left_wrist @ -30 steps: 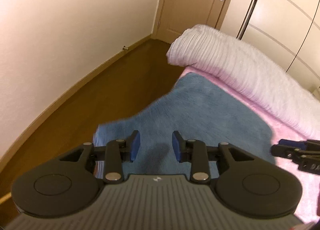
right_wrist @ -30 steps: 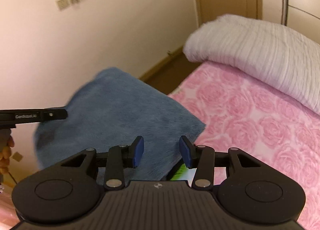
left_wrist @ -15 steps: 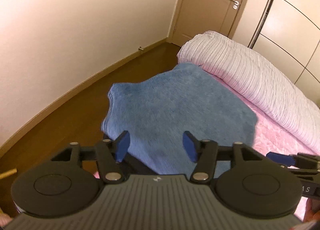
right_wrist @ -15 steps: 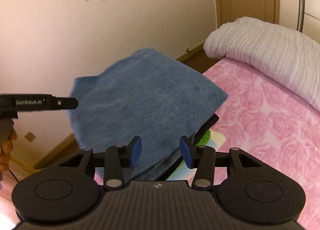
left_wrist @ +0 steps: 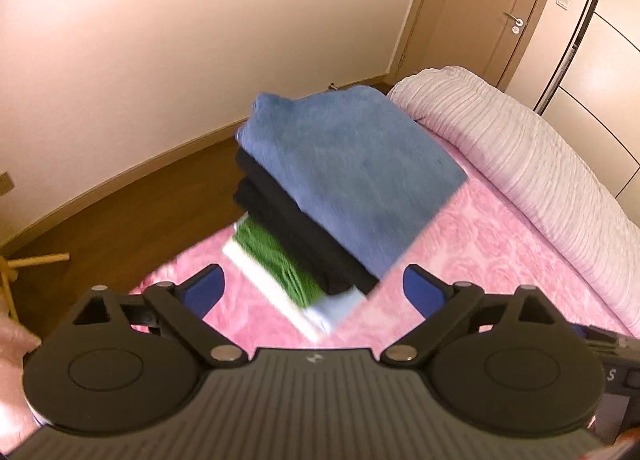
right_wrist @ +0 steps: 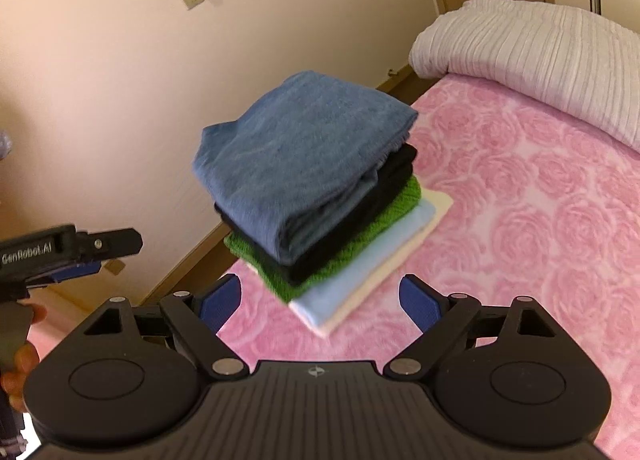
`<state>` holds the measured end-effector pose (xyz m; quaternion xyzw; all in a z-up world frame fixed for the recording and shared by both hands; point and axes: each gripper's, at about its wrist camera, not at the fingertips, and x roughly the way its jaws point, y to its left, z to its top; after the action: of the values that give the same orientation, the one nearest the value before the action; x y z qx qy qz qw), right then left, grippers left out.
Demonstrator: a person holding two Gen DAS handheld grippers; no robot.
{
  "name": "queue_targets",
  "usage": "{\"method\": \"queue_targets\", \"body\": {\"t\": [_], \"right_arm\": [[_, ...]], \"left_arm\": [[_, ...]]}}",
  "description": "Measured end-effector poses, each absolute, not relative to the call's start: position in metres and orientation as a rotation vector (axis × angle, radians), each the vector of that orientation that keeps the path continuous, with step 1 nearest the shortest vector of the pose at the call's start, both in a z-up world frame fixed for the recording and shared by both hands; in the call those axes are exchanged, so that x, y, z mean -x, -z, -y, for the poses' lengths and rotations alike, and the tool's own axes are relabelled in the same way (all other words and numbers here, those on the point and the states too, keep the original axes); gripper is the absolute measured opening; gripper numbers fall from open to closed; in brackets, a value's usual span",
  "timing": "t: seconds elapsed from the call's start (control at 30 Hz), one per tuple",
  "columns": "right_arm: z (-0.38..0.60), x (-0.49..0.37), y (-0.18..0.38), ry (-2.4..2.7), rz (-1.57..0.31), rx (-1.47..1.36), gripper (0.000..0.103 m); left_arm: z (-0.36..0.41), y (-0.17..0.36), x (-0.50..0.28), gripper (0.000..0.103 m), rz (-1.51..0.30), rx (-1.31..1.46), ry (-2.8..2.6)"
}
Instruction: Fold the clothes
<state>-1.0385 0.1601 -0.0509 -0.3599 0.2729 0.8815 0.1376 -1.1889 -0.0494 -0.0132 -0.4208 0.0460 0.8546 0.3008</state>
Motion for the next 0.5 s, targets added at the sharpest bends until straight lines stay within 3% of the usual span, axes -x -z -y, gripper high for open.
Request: {"method": "queue_targets", "body": {"t": [0.1,0.27,0.5], "right_arm": [[-0.151,1.01,0.043,-2.559,-0.741,1.062,0.089],[-0.136,0.964,0.031,-2.597,-0.631,1.11,0.089],[-0.122,0.912,0.018,-2.673,-0.494,1.121,0.089]], "left_arm": [[0.055,0.008,1.147,0.102,-0.163,1.124,-2.324],[0.064,0.0,1.073,0.102,-0.305,1.093,-2.473],[0.076,-0.009,0.989,0.102,-0.277,1.039,-2.541]]}}
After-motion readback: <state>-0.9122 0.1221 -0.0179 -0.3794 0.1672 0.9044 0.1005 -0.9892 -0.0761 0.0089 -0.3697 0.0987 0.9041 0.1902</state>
